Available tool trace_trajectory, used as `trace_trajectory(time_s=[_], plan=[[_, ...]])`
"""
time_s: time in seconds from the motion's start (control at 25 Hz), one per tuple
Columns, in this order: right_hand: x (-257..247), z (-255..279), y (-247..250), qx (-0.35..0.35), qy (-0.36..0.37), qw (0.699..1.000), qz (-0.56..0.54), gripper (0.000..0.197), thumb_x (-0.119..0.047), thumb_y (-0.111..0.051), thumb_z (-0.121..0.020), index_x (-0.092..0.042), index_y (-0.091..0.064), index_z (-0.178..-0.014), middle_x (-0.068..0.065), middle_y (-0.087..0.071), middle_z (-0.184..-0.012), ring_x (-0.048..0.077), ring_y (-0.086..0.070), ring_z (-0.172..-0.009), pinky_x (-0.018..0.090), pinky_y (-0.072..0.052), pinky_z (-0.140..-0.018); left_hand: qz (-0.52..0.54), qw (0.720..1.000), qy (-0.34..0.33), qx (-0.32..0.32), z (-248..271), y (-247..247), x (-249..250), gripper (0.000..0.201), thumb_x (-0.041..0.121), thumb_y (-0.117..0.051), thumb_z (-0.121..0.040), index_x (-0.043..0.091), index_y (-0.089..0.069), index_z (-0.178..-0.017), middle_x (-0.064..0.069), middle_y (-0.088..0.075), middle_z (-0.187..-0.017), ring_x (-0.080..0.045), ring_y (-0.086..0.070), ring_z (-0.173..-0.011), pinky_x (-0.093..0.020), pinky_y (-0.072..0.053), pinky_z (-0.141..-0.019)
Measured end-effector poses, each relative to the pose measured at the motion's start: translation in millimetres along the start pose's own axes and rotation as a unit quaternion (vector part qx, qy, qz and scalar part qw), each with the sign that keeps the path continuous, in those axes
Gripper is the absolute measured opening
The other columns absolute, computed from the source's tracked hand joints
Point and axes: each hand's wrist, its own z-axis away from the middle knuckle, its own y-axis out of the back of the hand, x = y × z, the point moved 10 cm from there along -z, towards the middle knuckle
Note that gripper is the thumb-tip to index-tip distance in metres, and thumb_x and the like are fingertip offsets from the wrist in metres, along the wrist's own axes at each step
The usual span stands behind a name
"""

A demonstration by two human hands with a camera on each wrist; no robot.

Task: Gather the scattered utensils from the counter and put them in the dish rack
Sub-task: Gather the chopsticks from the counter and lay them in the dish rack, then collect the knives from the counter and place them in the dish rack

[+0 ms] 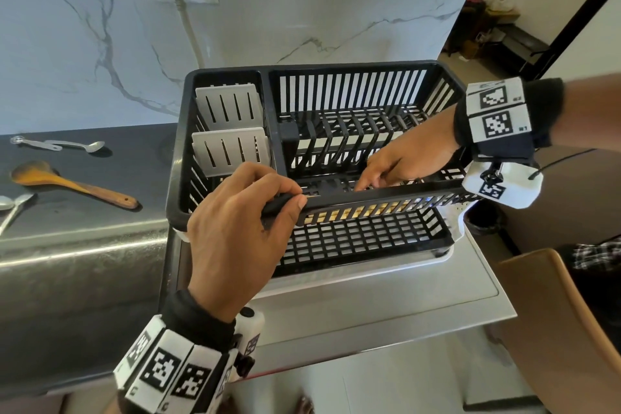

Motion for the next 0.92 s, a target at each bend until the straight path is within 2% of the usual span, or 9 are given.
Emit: trace_trajectory(time_s=[0.08,0.16,0.24,0.36,0.4,0.48,0.56,0.76,0.92], plan=[[-1,4,5,-0.002,-0.010,1.000,0.015,0.048,-0.013,-0.038,-0.105,-0.037,-0.041,-0.147,0.005,-0.059,-0.123,0.027,-0.055,-0.122,0.047,-0.040,-0.112,0.000,1.000,-0.003,-0.002,0,-1,-1,0.013,0.037,-0.066,-0.090,0.026,-0.073,-0.094,0.011,-0.064,-0.098,-0.007,-0.058,-0.081,-0.019,-0.045,-0.064],[0,11,13,-0.001,-0.037,0.999,0.027,0.050,-0.010,-0.038,-0.104,-0.035,-0.041,-0.147,0.002,-0.058,-0.131,0.021,-0.054,-0.125,0.046,-0.036,-0.116,0.002,1.000,-0.005,-0.006,0,-1,-2,0.013,0.037,-0.066,-0.090,0.027,-0.072,-0.094,0.012,-0.063,-0.098,-0.006,-0.058,-0.081,-0.020,-0.046,-0.064],[0,20,29,0.035,-0.054,0.998,0.018,0.047,-0.015,-0.042,-0.104,-0.038,-0.042,-0.145,-0.004,-0.057,-0.133,0.021,-0.052,-0.130,0.048,-0.030,-0.118,0.012,1.000,-0.005,-0.017,0,-2,-3,0.013,0.038,-0.065,-0.090,0.027,-0.072,-0.095,0.013,-0.063,-0.099,-0.006,-0.058,-0.081,-0.020,-0.047,-0.064],[-21,35,68,0.128,-0.031,0.991,0.008,0.038,-0.031,-0.047,-0.103,-0.038,-0.047,-0.141,0.001,-0.065,-0.127,0.021,-0.060,-0.120,0.051,-0.038,-0.112,0.082,0.995,-0.003,-0.052,-3,1,-6,0.010,0.031,-0.067,-0.090,0.024,-0.071,-0.096,0.013,-0.063,-0.095,-0.007,-0.061,-0.082,-0.025,-0.054,-0.069],[-34,40,81,0.157,-0.015,0.987,0.004,0.038,-0.034,-0.048,-0.102,-0.036,-0.048,-0.140,0.000,-0.067,-0.122,0.013,-0.063,-0.113,0.048,-0.044,-0.107,0.116,0.991,0.001,-0.059,-4,7,-8,0.010,0.028,-0.067,-0.089,0.023,-0.072,-0.096,0.014,-0.064,-0.093,-0.008,-0.063,-0.083,-0.026,-0.055,-0.072],[-69,52,110,0.219,0.018,0.975,0.000,0.037,-0.038,-0.049,-0.101,-0.032,-0.053,-0.137,-0.007,-0.069,-0.111,-0.006,-0.065,-0.092,0.031,-0.049,-0.091,0.174,0.983,0.019,-0.062,-4,25,-17,0.012,0.027,-0.067,-0.087,0.022,-0.072,-0.097,0.014,-0.068,-0.091,-0.009,-0.066,-0.087,-0.025,-0.056,-0.077],[-113,65,140,0.300,0.053,0.952,0.023,0.035,-0.042,-0.051,-0.100,-0.032,-0.058,-0.132,-0.014,-0.069,-0.102,-0.007,-0.063,-0.086,0.024,-0.042,-0.082,0.197,0.979,0.031,-0.054,-2,48,-33,0.013,0.027,-0.068,-0.087,0.021,-0.072,-0.098,0.011,-0.071,-0.092,-0.010,-0.069,-0.090,-0.025,-0.055,-0.079],[-247,53,195,0.412,0.104,0.900,0.096,0.034,-0.046,-0.054,-0.097,-0.030,-0.064,-0.126,-0.007,-0.069,-0.105,0.010,-0.061,-0.090,0.031,-0.041,-0.088,0.190,0.976,0.104,-0.016,16,112,-142,0.008,0.017,-0.070,-0.088,0.020,-0.071,-0.096,0.008,-0.073,-0.090,-0.005,-0.070,-0.084,-0.019,-0.055,-0.073],[-369,-27,241,0.414,0.125,0.890,0.144,0.033,-0.046,-0.060,-0.094,-0.030,-0.067,-0.122,-0.012,-0.067,-0.098,0.012,-0.057,-0.092,0.028,-0.040,-0.087,0.088,0.977,0.192,-0.030,62,159,-282,0.011,0.018,-0.073,-0.086,0.026,-0.070,-0.093,0.010,-0.071,-0.092,-0.009,-0.067,-0.090,-0.034,-0.055,-0.083]])
